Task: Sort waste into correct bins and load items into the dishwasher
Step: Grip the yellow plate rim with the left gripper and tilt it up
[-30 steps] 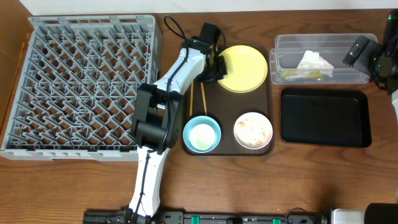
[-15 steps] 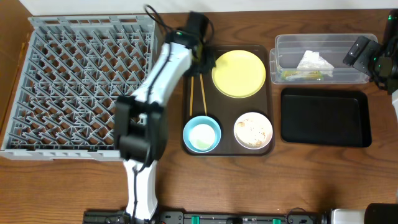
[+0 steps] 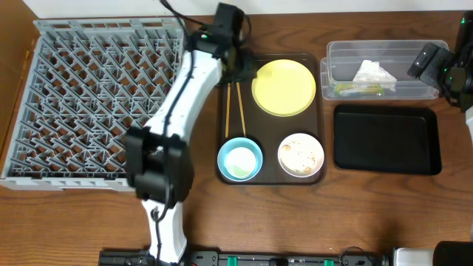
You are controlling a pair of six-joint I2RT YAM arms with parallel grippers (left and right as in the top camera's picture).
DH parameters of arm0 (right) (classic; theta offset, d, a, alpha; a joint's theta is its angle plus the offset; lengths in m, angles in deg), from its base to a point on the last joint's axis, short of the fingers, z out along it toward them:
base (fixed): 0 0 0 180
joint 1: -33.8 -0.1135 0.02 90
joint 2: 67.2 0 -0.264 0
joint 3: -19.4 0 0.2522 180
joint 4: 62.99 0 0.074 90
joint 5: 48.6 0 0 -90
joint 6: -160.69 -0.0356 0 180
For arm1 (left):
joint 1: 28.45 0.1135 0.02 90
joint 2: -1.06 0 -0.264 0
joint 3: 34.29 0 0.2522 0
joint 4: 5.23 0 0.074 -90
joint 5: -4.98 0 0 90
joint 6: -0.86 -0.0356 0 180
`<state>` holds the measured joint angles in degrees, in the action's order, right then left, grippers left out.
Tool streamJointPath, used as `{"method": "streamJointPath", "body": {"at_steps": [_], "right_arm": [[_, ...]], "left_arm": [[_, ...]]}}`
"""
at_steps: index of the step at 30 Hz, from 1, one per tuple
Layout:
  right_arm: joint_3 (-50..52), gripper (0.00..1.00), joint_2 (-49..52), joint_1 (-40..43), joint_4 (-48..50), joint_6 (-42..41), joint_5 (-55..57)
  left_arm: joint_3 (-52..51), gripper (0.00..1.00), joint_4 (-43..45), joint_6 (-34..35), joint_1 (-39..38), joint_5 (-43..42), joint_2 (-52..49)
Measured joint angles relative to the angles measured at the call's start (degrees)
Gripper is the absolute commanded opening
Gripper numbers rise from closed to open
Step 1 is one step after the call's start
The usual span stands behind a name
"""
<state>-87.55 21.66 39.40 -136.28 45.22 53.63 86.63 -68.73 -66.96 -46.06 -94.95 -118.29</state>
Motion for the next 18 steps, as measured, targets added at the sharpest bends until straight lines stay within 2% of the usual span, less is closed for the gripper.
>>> {"method": "streamJointPath", "body": {"at_steps": [7,13,18], "right_arm": [[0.0,0.99,0.0,0.0,0.0,0.0,0.0],[0.0,0.99,0.0,0.0,0.0,0.0,0.0],[0.0,0.99,0.0,0.0,0.0,0.0,0.0]], "left_arm": [[0.0,0.63,4.9,1.9,-2.8,-1.1,-11.6],[0.0,0.62,9.2,3.3,-2.8,-1.6,-14.5],[0.0,0.61,16.8,3.4,-2.8,-1.7,-14.5]]}}
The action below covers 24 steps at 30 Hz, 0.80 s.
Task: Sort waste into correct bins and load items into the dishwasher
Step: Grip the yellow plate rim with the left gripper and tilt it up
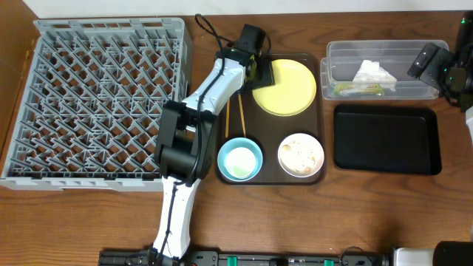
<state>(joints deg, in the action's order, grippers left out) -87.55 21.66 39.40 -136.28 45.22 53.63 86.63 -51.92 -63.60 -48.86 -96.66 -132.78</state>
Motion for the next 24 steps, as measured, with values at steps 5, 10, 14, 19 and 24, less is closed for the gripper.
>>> {"method": "streamJointPath", "body": {"at_steps": [5,10,14,19,24], "right_arm": [[0.0,0.99,0.0,0.0,0.0,0.0,0.0],[0.0,0.99,0.0,0.0,0.0,0.0,0.0],[0.0,0.99,0.0,0.0,0.0,0.0,0.0],[0.0,0.99,0.0,0.0,0.0,0.0,0.0],[0.0,0.99,0.0,0.0,0.0,0.0,0.0]], "left_arm": [[0.2,0.58,4.0,0.0,0.0,0.0,-2.1],[0.6,0.19,4.0,0.0,0.1,0.1,-3.0],[1.0,0.08,2.2,-0.3,0.4,1.3,-3.3],[1.8,0.07,-1.3,-0.1,0.5,1.2,-3.3],[2.4,0.08,-7.5,-0.1,0.5,7.5,-2.2]]}}
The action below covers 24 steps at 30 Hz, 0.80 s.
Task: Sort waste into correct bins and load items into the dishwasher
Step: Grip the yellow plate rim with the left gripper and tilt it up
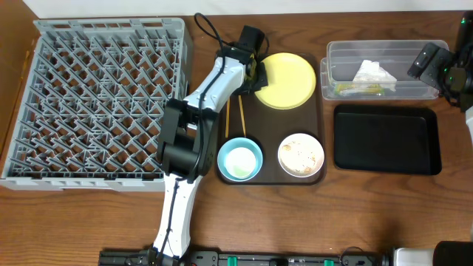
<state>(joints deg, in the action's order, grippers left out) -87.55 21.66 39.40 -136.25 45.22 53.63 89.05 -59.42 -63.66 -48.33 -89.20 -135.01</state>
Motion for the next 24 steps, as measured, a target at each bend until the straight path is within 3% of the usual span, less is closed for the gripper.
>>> {"method": "streamJointPath", "body": {"at_steps": [6,16,24], "right_arm": [[0.0,0.99,0.0,0.0,0.0,0.0,0.0],[0.0,0.99,0.0,0.0,0.0,0.0,0.0],[0.0,0.99,0.0,0.0,0.0,0.0,0.0]], "left_arm": [[-1.4,0.07,-2.8,-0.5,0.6,10.3,2.4],[-1.5,0.07,-5.8,-9.1,0.6,22.1,6.9],[-1.5,0.07,-6.3,-15.1,-3.2,40.0,6.9]]}}
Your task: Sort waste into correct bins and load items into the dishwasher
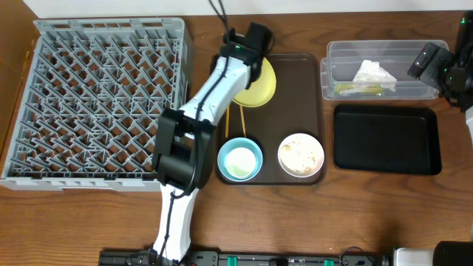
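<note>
My left gripper (256,62) is shut on the rim of the yellow plate (259,90). It holds the plate tilted and raised over the back left of the brown tray (299,81). Two chopsticks (240,122), a blue bowl (239,159) and a white bowl with food remains (301,154) lie on the tray. The grey dishwasher rack (96,103) stands to the left. My right gripper (432,63) rests at the far right edge; its fingers do not show clearly.
A clear plastic bin (384,87) holding crumpled tissue and scraps stands at the back right. A black tray (386,139) lies in front of it. The left arm stretches from the table's front edge across the rack's right side.
The yellow plate lay nearly flat at the back of the tray with the left gripper at its left rim. Now it is lifted, tilted and shifted left. The right arm has not moved.
The left gripper was first beside the tray's back left corner, apart from the flat plate. Then it was at the plate's left rim, and then the plate sat slightly shifted in its grip. Now the plate hangs tilted above the tray's left side.
</note>
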You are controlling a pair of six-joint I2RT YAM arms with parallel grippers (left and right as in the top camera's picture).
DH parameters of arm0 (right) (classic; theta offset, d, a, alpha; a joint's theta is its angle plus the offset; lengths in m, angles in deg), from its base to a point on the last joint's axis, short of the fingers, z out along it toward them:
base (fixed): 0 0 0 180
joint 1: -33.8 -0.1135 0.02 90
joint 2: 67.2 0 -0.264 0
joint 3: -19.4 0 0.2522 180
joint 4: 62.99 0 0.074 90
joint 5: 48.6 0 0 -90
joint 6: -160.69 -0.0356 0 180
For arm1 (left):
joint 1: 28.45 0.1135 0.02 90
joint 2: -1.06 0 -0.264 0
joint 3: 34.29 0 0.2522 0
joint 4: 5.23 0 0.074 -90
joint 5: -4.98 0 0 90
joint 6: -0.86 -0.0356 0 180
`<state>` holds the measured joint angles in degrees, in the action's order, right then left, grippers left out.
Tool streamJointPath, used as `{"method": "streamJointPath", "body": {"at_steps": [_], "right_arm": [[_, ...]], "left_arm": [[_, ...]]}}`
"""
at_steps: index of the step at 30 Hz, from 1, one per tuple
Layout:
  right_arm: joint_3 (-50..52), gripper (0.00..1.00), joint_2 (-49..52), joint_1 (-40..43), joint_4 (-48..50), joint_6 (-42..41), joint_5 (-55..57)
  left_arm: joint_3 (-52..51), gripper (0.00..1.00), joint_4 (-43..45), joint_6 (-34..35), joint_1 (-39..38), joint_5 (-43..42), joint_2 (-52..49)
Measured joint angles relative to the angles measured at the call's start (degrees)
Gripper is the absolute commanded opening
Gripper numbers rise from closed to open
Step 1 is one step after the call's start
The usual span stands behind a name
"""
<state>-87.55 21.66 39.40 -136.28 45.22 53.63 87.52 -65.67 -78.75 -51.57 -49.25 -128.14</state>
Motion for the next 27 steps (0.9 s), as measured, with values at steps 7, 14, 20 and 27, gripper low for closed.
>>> {"method": "streamJointPath", "body": {"at_steps": [7,14,20,27], "right_arm": [[0.0,0.99,0.0,0.0,0.0,0.0,0.0],[0.0,0.99,0.0,0.0,0.0,0.0,0.0],[0.0,0.99,0.0,0.0,0.0,0.0,0.0],[0.0,0.99,0.0,0.0,0.0,0.0,0.0]], "left_arm": [[0.0,0.07,0.0,-3.5,-0.9,6.5,0.0],[-0.2,0.07,0.9,-4.8,-0.9,5.7,4.9],[-0.2,0.07,2.7,-5.1,-0.9,2.9,13.3],[-0.3,0.08,3.3,-5.2,-0.7,1.9,13.9]]}}
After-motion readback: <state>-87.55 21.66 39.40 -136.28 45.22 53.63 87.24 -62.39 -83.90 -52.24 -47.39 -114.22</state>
